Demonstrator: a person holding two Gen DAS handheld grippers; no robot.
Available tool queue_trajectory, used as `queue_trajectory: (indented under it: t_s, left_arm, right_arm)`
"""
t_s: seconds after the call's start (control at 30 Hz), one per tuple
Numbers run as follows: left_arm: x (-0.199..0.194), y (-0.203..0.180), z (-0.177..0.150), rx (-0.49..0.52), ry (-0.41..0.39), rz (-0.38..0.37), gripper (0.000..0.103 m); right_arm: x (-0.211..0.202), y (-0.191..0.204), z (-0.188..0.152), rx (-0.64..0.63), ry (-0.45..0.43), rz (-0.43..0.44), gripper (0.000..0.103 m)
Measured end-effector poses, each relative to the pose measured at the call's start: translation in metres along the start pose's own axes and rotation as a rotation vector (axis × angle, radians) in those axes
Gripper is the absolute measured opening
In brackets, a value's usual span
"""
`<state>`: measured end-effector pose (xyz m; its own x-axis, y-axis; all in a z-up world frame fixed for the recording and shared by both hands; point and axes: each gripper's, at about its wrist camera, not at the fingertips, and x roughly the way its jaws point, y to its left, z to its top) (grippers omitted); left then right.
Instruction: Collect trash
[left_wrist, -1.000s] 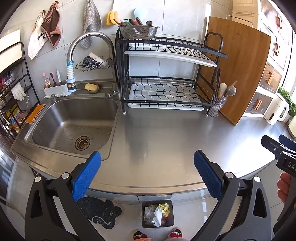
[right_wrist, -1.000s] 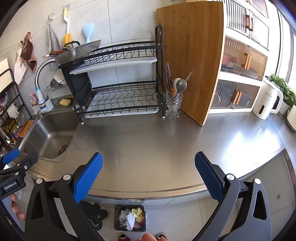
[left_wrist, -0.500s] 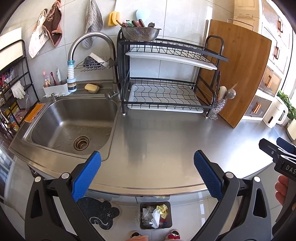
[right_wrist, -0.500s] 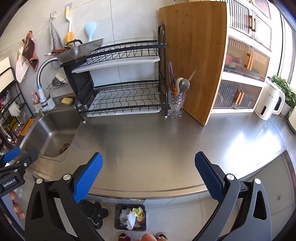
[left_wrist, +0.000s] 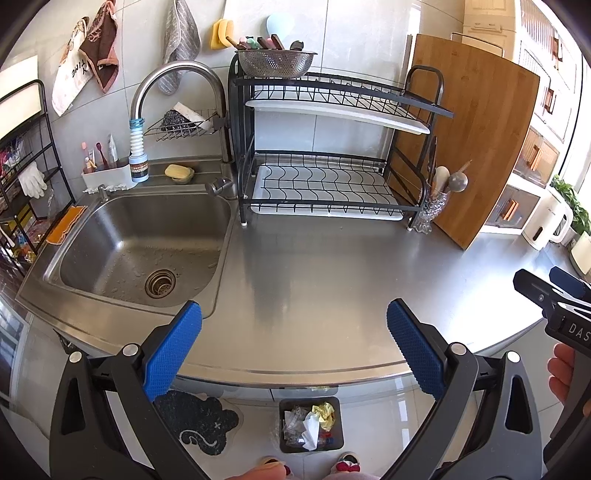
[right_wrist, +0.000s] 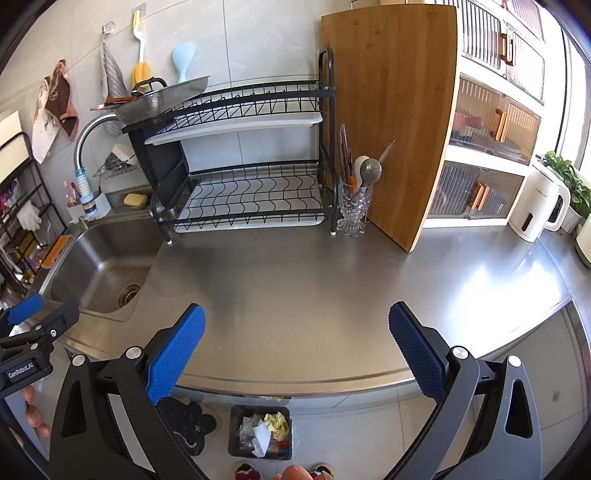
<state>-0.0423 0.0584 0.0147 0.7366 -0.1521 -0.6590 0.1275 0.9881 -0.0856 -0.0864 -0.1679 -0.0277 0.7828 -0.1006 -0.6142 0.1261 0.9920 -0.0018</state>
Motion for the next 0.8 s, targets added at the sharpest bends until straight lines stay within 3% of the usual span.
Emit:
queue_trajectory:
  t_s: [0.8]
  left_arm:
    - [-0.0034, -0.0030, -0.0007, 0.007, -0.003, 0.001, 0.095]
  right_arm:
    - [-0.0026, -0.0008, 0.0005, 0.004, -0.010, -0.005, 0.100]
